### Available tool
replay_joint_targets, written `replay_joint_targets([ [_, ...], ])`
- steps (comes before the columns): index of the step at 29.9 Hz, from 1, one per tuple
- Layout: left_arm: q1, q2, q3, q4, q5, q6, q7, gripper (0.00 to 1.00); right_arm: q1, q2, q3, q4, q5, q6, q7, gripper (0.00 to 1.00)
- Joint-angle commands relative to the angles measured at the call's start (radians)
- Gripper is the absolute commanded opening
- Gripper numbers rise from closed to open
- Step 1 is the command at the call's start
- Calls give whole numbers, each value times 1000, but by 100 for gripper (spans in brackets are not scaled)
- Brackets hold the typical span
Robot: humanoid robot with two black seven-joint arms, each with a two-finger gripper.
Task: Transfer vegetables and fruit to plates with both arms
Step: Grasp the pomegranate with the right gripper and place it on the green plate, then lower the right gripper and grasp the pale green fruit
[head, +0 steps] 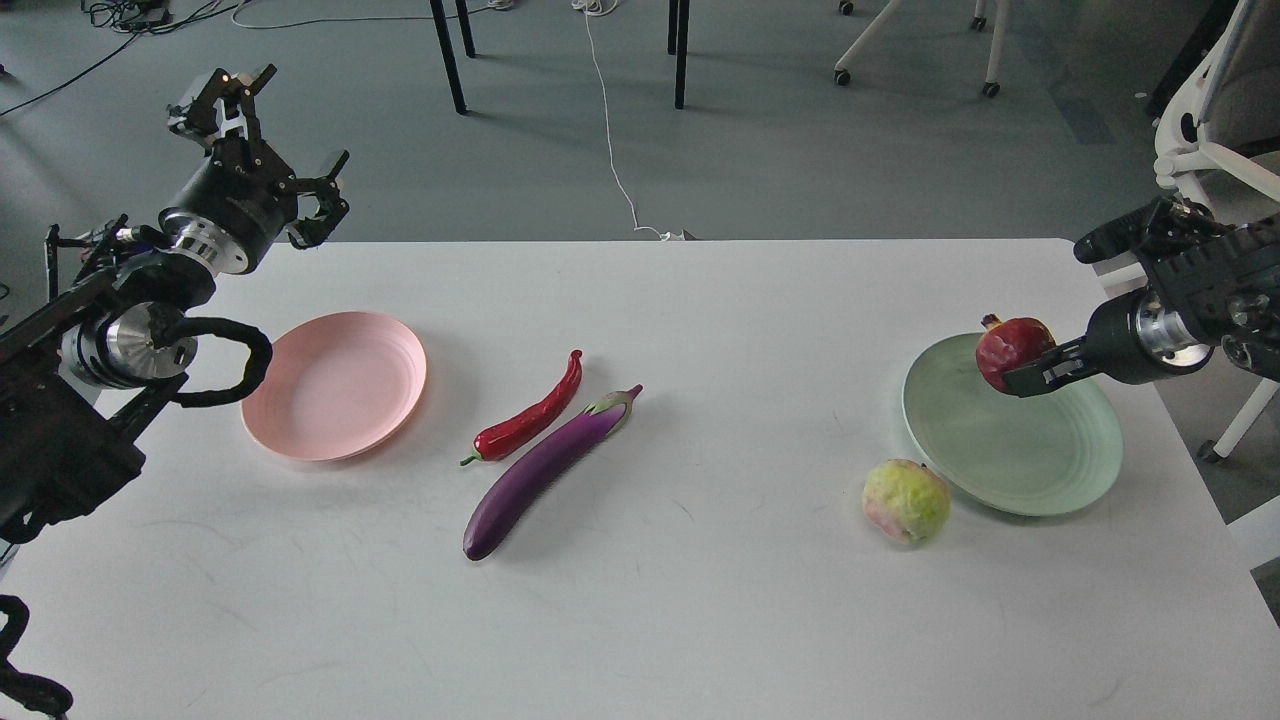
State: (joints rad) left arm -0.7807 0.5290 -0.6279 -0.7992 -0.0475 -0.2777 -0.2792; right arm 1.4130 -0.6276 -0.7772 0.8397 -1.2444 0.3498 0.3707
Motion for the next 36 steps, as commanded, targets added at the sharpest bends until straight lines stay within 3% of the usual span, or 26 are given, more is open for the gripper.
replay_joint_targets([
  [1,1,3,0,2,0,0,-2,98,-64,-1,-1,-59,-33,-46,-1,77],
  [6,5,8,2,2,0,-2,-2,98,-71,-4,29,-54,-23,-110,-3,96],
  [9,5,9,2,2,0,-2,-2,98,-51,-14,84,-30,-13,-114,-1,98],
  [19,3,13,2,2,0,-2,-2,98,178,-23,81,317,66,-8,0,98],
  [28,3,16,2,2,0,-2,-2,98,182,-11,-3,450,39,-6,40,96],
  [36,5,13,2,3,0,0,-2,98,158,58,-56,440,39,-8,59,94],
])
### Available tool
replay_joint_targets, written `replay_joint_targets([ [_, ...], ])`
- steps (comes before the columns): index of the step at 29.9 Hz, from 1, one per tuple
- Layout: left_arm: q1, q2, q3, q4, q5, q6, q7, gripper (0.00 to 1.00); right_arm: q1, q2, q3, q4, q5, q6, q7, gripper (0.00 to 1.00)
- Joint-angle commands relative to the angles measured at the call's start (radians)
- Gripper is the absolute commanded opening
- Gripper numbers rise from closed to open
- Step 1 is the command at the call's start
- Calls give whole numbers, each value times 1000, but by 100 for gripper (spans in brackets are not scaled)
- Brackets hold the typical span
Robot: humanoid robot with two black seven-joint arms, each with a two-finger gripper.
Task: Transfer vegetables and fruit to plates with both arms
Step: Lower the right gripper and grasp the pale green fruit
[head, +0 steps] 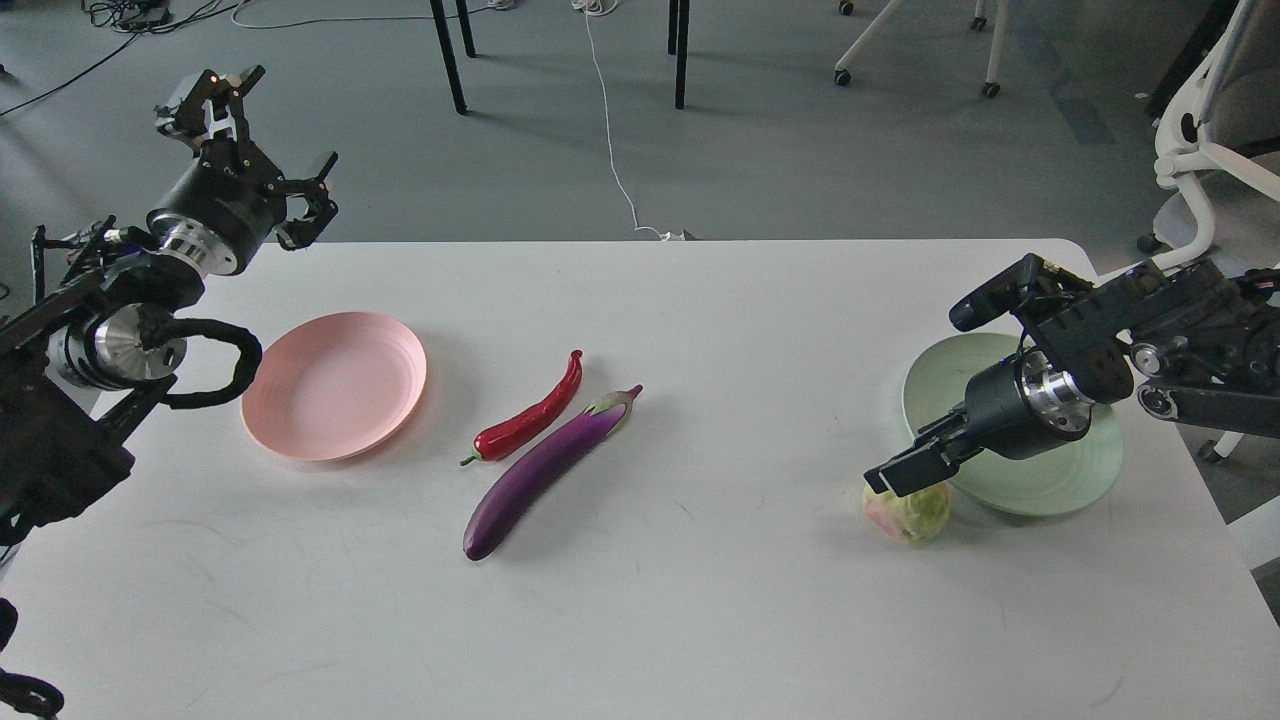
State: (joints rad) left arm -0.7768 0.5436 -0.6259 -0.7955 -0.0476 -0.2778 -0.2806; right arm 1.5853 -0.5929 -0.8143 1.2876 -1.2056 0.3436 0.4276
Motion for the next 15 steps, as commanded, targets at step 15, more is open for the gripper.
replay_joint_targets([
  [15,17,-1,-3,9,0,0,-2,98,-54,104,-65,-59,-3,0,-1,64],
])
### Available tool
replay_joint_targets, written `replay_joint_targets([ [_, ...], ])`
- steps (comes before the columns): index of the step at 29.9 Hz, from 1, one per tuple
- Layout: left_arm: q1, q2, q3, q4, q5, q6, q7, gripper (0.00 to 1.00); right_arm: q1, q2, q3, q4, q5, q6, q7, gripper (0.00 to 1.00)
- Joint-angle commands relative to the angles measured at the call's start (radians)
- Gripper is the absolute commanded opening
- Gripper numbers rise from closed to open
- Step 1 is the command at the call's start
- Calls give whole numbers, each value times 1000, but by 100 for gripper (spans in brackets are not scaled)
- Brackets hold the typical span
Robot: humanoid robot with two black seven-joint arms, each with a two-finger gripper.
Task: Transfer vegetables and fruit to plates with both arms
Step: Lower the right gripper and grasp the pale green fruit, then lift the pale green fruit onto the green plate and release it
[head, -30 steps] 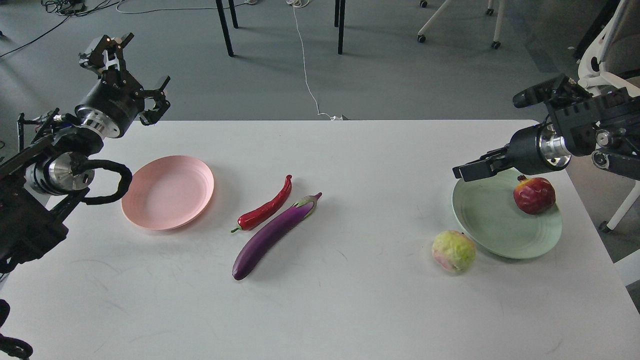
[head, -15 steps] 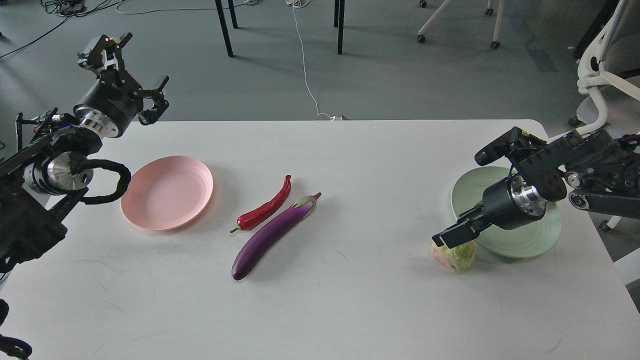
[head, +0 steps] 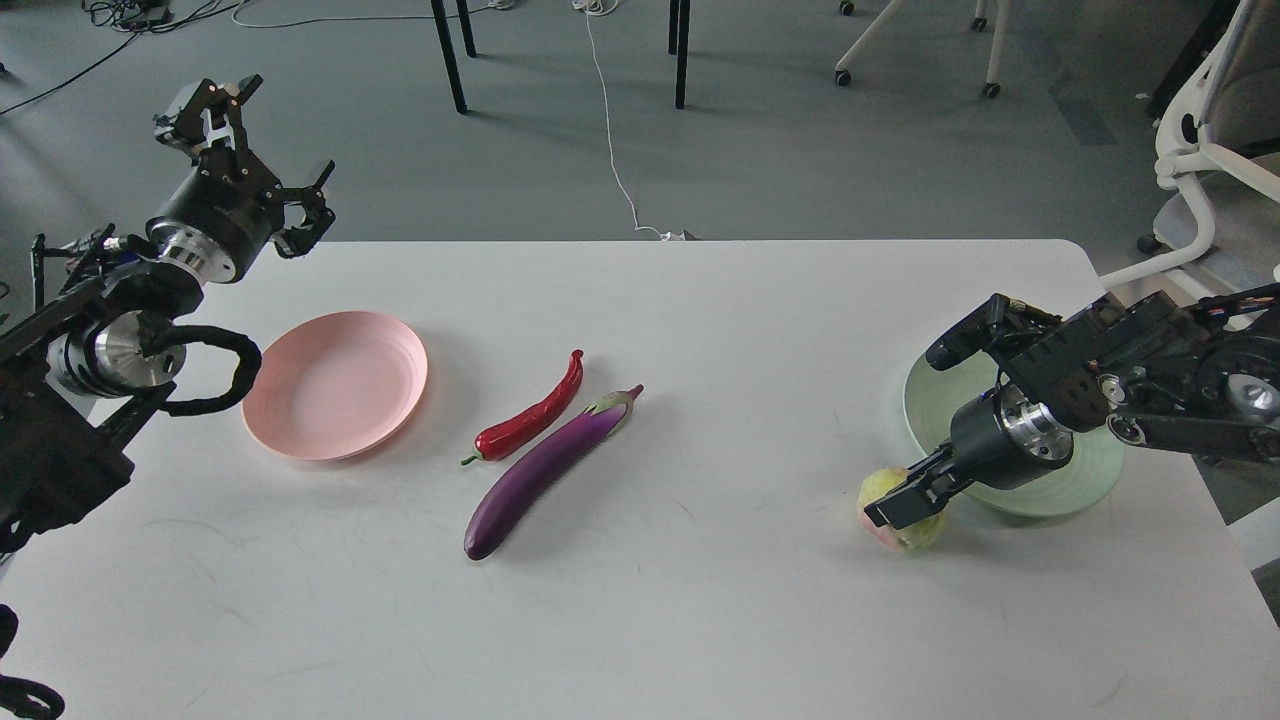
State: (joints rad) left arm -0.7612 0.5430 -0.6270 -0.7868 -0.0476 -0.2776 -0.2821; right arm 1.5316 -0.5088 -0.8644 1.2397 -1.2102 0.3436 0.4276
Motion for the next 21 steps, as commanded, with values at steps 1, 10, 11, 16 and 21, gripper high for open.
replay_joint_targets([
  [1,2,2,-2,0,0,0,0,98,2,21,-13,-17,3,0,-1,60],
  [10,2,2,-3,0,2,-2,1,98,123,4,45,-61,12,-3,-10,49],
  [11,2,0,-3,0,2,-2,1,98,128,-3,45,-81,11,-3,-13,49],
  [16,0,0,-3,0,2,-2,3,98,102,-63,28,-144,-5,-2,-58,50],
  [21,0,-1,-2,0,2,-3,3,98,42,-111,13,-158,-15,-3,-66,54],
])
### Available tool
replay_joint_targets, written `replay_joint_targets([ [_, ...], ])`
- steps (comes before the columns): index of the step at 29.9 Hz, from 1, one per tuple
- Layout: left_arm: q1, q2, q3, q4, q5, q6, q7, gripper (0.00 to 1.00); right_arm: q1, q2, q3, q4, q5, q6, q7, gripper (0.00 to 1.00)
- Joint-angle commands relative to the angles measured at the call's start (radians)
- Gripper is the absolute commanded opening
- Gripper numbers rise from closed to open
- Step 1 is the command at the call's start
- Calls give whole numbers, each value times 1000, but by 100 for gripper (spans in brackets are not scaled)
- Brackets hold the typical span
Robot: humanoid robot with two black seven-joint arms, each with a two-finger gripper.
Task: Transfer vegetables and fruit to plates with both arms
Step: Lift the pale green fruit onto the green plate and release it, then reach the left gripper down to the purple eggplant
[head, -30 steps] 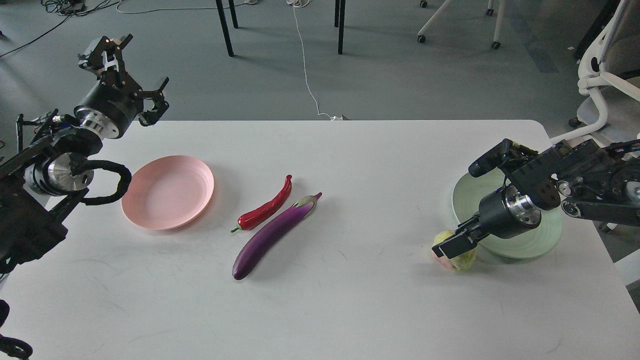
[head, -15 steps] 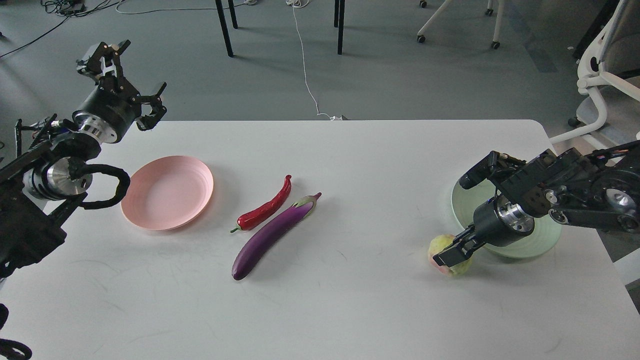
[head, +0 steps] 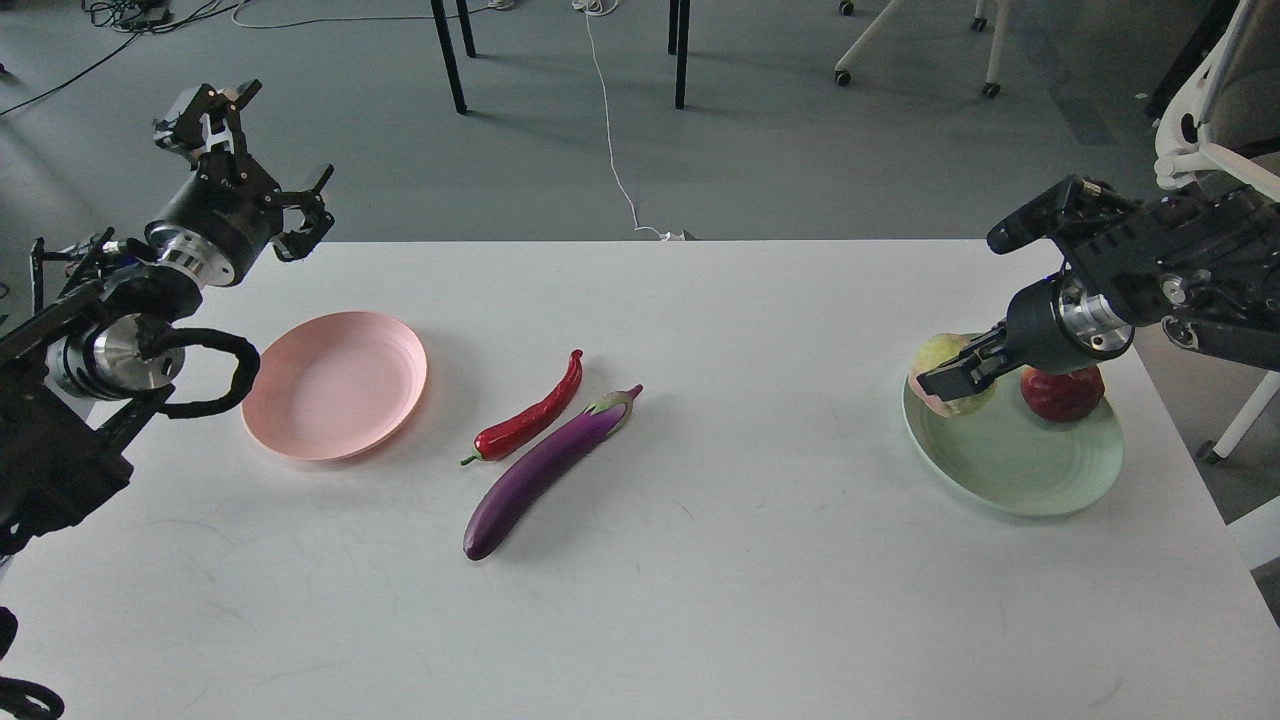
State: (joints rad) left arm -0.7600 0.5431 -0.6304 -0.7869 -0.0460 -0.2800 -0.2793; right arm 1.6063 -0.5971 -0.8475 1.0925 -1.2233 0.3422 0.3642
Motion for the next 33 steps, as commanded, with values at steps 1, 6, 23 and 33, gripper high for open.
replay_joint_targets([
  [1,-2,-3,3,0,0,1,2,98,-48,-29,-2,-14,-2,-2,-2,56],
  [6,-8,-6,6,-2,0,-1,2,98,-101,-66,8,-16,-1,-3,-2,79],
  [23,-71,-11,20,-21,259,-30,12,98,-205,-204,486,-14,200,-25,9,97],
  [33,-68,144,144,-326,857,-35,-4,98,-563,-185,1083,-40,809,-32,10,97],
])
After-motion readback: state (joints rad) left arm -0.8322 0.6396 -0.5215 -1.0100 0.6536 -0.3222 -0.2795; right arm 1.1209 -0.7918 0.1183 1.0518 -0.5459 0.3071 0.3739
